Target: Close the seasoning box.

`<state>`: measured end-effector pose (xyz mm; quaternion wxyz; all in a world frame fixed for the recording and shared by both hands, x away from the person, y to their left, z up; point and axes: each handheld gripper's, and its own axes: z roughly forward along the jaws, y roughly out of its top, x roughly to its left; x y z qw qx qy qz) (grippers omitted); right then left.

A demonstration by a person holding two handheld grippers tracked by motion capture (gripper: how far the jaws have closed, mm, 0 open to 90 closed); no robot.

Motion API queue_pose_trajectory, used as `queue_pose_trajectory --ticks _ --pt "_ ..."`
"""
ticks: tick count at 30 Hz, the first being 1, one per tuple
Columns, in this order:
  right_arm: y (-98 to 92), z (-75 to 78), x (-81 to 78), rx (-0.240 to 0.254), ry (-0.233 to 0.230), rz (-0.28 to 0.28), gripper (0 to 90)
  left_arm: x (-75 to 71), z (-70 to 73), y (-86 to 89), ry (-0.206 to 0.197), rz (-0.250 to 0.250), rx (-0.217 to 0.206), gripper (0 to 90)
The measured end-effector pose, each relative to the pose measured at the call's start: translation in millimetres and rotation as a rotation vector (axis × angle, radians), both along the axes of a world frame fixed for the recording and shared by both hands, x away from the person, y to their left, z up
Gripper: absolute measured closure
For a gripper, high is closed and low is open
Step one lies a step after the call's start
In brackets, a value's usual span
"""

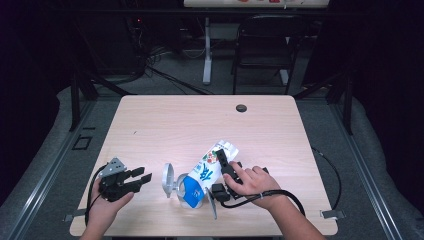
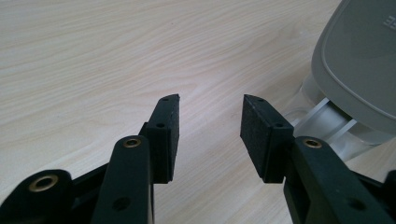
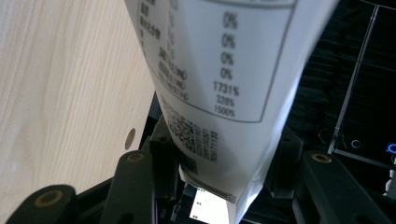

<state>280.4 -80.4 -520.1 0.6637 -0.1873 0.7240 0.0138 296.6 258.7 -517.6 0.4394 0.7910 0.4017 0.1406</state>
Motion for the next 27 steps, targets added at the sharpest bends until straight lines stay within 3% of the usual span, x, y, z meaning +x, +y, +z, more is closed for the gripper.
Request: queue_pose_trajectory --ticks 27 --pt "-0.1 -1.0 -0.2 -0.01 -0.011 0.004 56.3 -0.1 0.2 -0.1 -0.001 0.001 -0.001 57.9"
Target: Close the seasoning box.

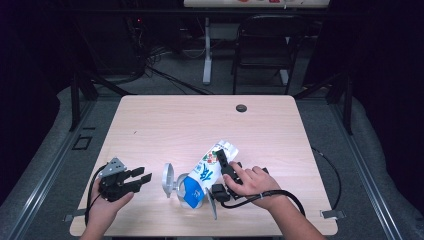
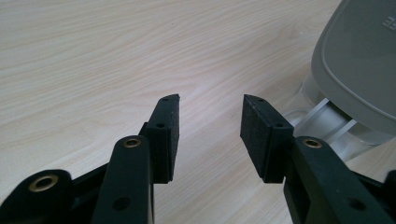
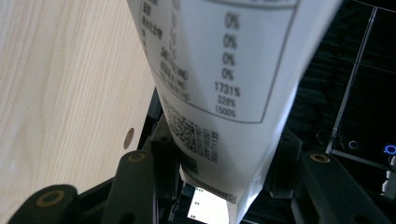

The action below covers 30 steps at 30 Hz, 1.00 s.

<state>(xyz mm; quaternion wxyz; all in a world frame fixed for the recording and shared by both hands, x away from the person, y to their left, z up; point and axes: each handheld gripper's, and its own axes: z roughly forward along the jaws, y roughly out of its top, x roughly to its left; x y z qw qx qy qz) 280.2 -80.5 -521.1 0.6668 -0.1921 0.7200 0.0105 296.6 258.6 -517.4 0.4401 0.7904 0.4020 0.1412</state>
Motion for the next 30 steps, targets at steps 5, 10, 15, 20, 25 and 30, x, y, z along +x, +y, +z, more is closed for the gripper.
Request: queue_pose_trajectory --ticks 5,10,15,20,25,30 --pt "0.1 0.0 0.5 -0.007 -0.004 0.008 56.3 0.0 0.0 0.1 0.0 0.002 -0.002 57.8" --pt "0.5 -0.1 0.8 -0.007 -0.007 0.006 56.6 -0.1 0.1 0.1 0.0 0.002 -0.002 57.8" --pt "0.7 0.1 0.7 -0.009 -0.009 0.008 56.9 -0.1 -0.2 -0.1 -0.003 0.004 -0.006 57.8" --pt "0.7 0.3 1.0 -0.008 -0.007 0.013 57.2 -0.1 0.0 0.1 -0.005 0.003 -0.005 57.8" --pt "0.7 0.4 0.8 -0.012 -0.009 0.009 57.5 -0.2 0.2 0.1 0.0 0.003 -0.003 57.8" --pt "0.8 0.5 1.3 -0.013 -0.009 0.014 57.8 -0.1 0.0 0.1 -0.004 0.004 -0.006 57.8"
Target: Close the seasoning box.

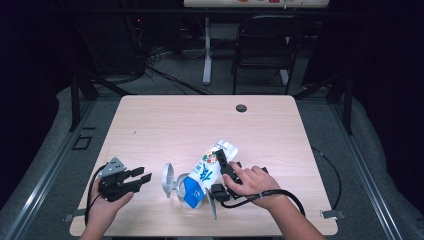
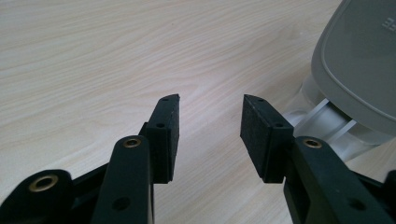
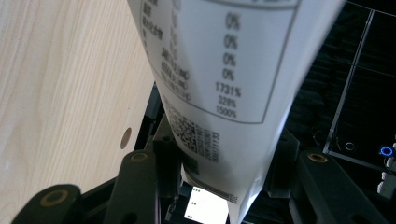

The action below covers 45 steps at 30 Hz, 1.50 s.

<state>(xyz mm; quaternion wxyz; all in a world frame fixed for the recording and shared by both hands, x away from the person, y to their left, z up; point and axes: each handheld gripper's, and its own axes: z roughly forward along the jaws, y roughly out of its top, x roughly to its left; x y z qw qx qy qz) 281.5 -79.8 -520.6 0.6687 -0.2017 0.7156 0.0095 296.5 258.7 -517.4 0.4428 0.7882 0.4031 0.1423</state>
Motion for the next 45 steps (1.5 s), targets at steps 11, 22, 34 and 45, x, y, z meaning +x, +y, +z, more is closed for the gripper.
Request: queue_pose_trajectory --ticks 11,22,34,45 --pt "0.3 0.9 0.7 -0.003 0.003 0.01 58.1 -0.1 0.2 0.1 -0.001 0.001 -0.001 57.8" --pt "0.8 1.7 0.0 -0.014 -0.003 0.003 58.5 -0.1 0.3 0.3 -0.001 0.001 -0.001 57.8" --pt "1.1 2.6 -0.4 -0.023 -0.008 0.004 58.9 0.0 0.2 0.5 -0.001 0.002 -0.003 57.8" --pt "0.8 2.6 -0.7 -0.026 -0.01 0.002 59.3 0.2 0.1 0.6 0.0 -0.001 0.001 57.8"
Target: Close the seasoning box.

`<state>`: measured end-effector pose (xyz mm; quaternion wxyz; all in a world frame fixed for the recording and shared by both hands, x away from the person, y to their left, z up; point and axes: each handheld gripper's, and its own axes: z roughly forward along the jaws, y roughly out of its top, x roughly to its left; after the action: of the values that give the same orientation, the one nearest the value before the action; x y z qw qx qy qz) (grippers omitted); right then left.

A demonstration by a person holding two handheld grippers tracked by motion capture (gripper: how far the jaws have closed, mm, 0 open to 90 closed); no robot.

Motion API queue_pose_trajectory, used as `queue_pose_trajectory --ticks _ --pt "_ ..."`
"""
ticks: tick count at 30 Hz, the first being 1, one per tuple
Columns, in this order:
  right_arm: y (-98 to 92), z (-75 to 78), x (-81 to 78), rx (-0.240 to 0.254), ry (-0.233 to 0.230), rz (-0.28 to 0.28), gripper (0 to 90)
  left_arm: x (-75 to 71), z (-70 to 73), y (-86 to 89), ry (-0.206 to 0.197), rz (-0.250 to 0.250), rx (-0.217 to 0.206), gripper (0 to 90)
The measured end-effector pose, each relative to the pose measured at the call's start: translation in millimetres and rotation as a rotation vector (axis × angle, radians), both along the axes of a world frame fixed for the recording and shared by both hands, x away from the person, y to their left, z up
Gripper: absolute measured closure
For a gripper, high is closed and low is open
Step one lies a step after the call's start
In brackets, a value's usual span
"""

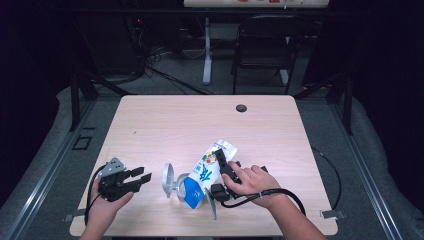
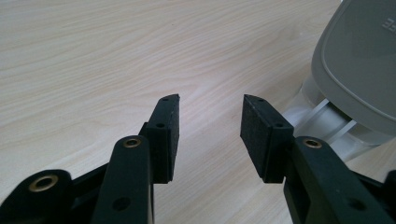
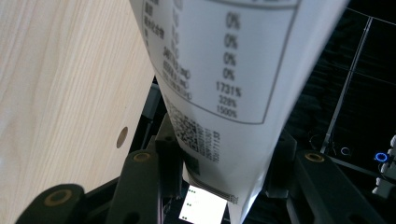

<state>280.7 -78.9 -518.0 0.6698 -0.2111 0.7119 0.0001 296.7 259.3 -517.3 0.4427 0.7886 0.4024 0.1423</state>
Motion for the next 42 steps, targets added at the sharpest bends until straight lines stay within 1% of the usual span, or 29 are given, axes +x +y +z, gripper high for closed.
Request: queue_pose_trajectory --ticks 7,11,16,18,24,27,30,32,33,35,36,42 --pt "0.4 0.9 -0.4 -0.011 -0.005 -0.001 59.5 -0.2 0.1 0.1 0.0 0.003 -0.004 57.8" --pt "0.2 1.1 0.1 -0.009 -0.001 0.005 59.7 -0.1 -0.1 0.1 0.0 0.003 -0.005 57.8" --pt "-0.5 1.9 -0.8 -0.015 -0.006 -0.002 60.3 0.0 -0.1 0.2 -0.001 0.001 -0.004 57.8" --pt "-0.6 2.2 -0.5 -0.017 -0.008 0.006 60.4 0.1 -0.1 0.3 -0.002 0.002 -0.004 57.8" --pt "-0.3 2.9 -0.9 -0.019 -0.011 0.004 61.1 0.0 0.2 0.5 -0.002 0.002 -0.005 57.8" --pt "-0.2 3.5 -0.1 -0.016 -0.008 0.015 61.5 -0.1 0.4 0.5 -0.003 0.002 -0.005 57.8" --pt "-0.1 3.9 -0.8 -0.019 -0.013 0.007 62.0 -0.1 0.4 0.4 -0.003 0.003 -0.004 57.8" --pt "-0.2 4.0 -0.5 -0.016 -0.009 0.011 62.2 0.0 0.5 0.5 -0.003 0.002 -0.003 57.8" --pt "0.5 5.2 -1.8 -0.028 -0.015 -0.004 62.3 0.1 0.4 0.5 -0.004 0.002 -0.004 57.8" --pt "0.2 4.8 -0.9 -0.018 -0.013 0.009 62.5 0.1 0.4 0.5 -0.004 0.001 -0.004 57.8" --pt "0.6 5.5 -1.7 -0.027 -0.016 -0.003 62.5 0.1 0.4 0.5 -0.004 0.001 -0.004 57.8" --pt "0.5 5.5 -1.7 -0.025 -0.016 -0.001 62.7 0.0 0.6 0.5 -0.003 0.002 -0.002 57.8"
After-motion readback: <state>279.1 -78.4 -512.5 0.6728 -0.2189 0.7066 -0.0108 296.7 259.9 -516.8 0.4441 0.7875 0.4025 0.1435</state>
